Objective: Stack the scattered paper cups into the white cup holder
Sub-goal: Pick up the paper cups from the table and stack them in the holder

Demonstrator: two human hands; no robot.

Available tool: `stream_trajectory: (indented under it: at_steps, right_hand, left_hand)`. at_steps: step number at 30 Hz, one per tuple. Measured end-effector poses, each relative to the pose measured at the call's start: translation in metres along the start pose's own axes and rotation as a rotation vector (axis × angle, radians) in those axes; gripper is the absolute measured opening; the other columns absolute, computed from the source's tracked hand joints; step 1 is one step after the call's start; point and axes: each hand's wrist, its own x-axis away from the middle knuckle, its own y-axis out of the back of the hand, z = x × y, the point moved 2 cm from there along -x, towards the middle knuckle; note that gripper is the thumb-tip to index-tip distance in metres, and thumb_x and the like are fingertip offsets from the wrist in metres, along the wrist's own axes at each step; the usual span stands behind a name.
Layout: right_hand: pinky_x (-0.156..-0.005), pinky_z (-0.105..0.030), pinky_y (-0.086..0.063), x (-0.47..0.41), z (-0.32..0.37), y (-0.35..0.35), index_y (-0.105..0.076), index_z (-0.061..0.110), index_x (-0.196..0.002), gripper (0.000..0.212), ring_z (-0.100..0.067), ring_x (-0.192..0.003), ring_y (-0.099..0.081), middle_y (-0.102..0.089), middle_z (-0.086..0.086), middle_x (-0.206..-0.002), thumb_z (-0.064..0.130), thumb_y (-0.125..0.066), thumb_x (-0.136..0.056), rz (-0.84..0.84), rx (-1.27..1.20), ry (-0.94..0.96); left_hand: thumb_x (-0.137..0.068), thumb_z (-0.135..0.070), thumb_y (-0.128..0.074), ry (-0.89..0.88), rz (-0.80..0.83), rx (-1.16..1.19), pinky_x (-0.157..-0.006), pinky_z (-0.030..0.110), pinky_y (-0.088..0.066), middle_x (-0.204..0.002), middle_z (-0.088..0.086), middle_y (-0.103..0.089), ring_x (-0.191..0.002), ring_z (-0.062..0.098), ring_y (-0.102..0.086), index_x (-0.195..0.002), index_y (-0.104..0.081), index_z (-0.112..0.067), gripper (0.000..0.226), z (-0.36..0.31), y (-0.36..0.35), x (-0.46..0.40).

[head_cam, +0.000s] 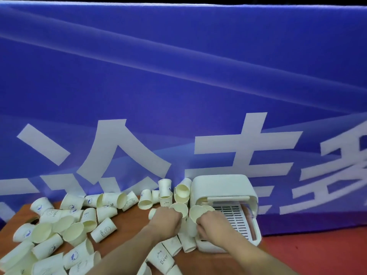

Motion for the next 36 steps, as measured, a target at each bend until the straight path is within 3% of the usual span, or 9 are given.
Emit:
stream_trajectory:
  at_steps: [4, 7, 10, 11, 14, 17, 23, 30, 36]
  right_hand:
    - [-0.066, -0.034, -0.032, 0.025, -0.038, 0.001, -0.065, 0.010, -0.090, 0.028, -0.038, -0.088, -0.061, -0.067, -0.015, -0.091, 0.029, -0.044, -0.091, 0.032, 0.005, -0.061]
    - [-0.068, -0.034, -0.034, 0.041, -0.065, 0.002, -0.064, 0.011, -0.085, 0.028, -0.036, -0.089, -0.061, -0.067, -0.014, -0.090, 0.030, -0.044, -0.090, 0.053, -0.006, -0.116]
    - [-0.083, -0.042, -0.043, 0.054, -0.091, 0.000, -0.060, 0.015, -0.081, 0.025, -0.036, -0.093, -0.061, -0.064, -0.014, -0.088, 0.030, -0.042, -0.091, 0.066, -0.013, -0.170]
    - [-0.086, -0.043, -0.043, 0.057, -0.099, -0.001, -0.060, 0.015, -0.081, 0.026, -0.035, -0.094, -0.061, -0.064, -0.013, -0.087, 0.030, -0.042, -0.092, 0.055, -0.010, -0.185]
    - [-0.070, -0.036, -0.038, 0.065, -0.120, -0.008, -0.066, 0.012, -0.090, 0.031, -0.035, -0.092, -0.062, -0.067, -0.012, -0.094, 0.030, -0.041, -0.093, 0.037, 0.006, -0.241]
    - [-0.065, -0.032, -0.033, 0.074, -0.138, -0.017, -0.065, 0.015, -0.089, 0.029, -0.034, -0.086, -0.062, -0.068, -0.011, -0.094, 0.029, -0.041, -0.092, 0.043, -0.011, -0.280]
    - [-0.066, -0.033, -0.029, 0.079, -0.163, -0.031, -0.052, 0.020, -0.081, 0.020, -0.036, -0.093, -0.061, -0.068, -0.012, -0.099, 0.029, -0.040, -0.095, 0.131, -0.051, -0.263]
    - [-0.067, -0.032, -0.030, 0.064, -0.184, -0.057, -0.061, 0.016, -0.086, 0.027, -0.036, -0.094, -0.063, -0.069, -0.012, -0.099, 0.029, -0.039, -0.095, 0.140, -0.041, -0.219]
    - [-0.068, -0.033, -0.031, 0.048, -0.196, -0.073, -0.067, 0.013, -0.096, 0.033, -0.036, -0.094, -0.063, -0.069, -0.012, -0.100, 0.030, -0.038, -0.097, 0.110, -0.024, -0.210]
  left_hand:
    - [-0.087, -0.035, -0.042, -0.066, 0.039, 0.029, -0.068, 0.036, -0.047, -0.083, 0.013, -0.066, -0.075, 0.036, -0.059, -0.078, -0.054, -0.016, 0.024, -0.040, 0.007, -0.027]
    - [-0.086, -0.036, -0.044, -0.092, 0.062, 0.033, -0.057, 0.031, -0.036, -0.071, 0.011, -0.057, -0.066, 0.031, -0.049, -0.073, -0.049, -0.016, 0.024, -0.067, 0.017, -0.043]
    - [-0.084, -0.036, -0.047, -0.126, 0.063, 0.069, -0.059, 0.033, -0.039, -0.057, 0.004, -0.041, -0.063, 0.029, -0.045, -0.070, -0.049, -0.014, 0.026, -0.093, 0.027, -0.061]
    - [-0.083, -0.036, -0.047, -0.130, 0.060, 0.075, -0.063, 0.034, -0.042, -0.058, 0.005, -0.044, -0.063, 0.029, -0.046, -0.069, -0.050, -0.014, 0.026, -0.099, 0.027, -0.067]
    - [-0.083, -0.033, -0.046, -0.126, 0.072, 0.069, -0.068, 0.035, -0.045, -0.073, 0.015, -0.062, -0.069, 0.035, -0.054, -0.073, -0.054, -0.014, 0.023, -0.116, 0.021, -0.085]
    - [-0.088, -0.030, -0.045, -0.118, 0.112, 0.043, -0.073, 0.038, -0.046, -0.087, 0.019, -0.068, -0.082, 0.040, -0.060, -0.085, -0.065, -0.010, 0.028, -0.129, 0.011, -0.098]
    - [-0.096, -0.027, -0.044, -0.082, 0.223, 0.017, -0.072, 0.040, -0.043, -0.099, 0.021, -0.069, -0.088, 0.042, -0.063, -0.097, -0.068, -0.006, 0.032, -0.142, -0.018, -0.118]
    - [-0.096, -0.018, -0.047, -0.123, 0.345, 0.006, -0.068, 0.038, -0.036, -0.098, 0.025, -0.067, -0.088, 0.042, -0.063, -0.096, -0.067, -0.002, 0.026, -0.162, -0.043, -0.138]
    - [-0.096, -0.010, -0.045, -0.028, 0.384, 0.044, -0.079, 0.042, -0.047, -0.106, 0.023, -0.066, -0.094, 0.041, -0.063, -0.103, -0.066, -0.002, 0.023, -0.165, -0.057, -0.151]
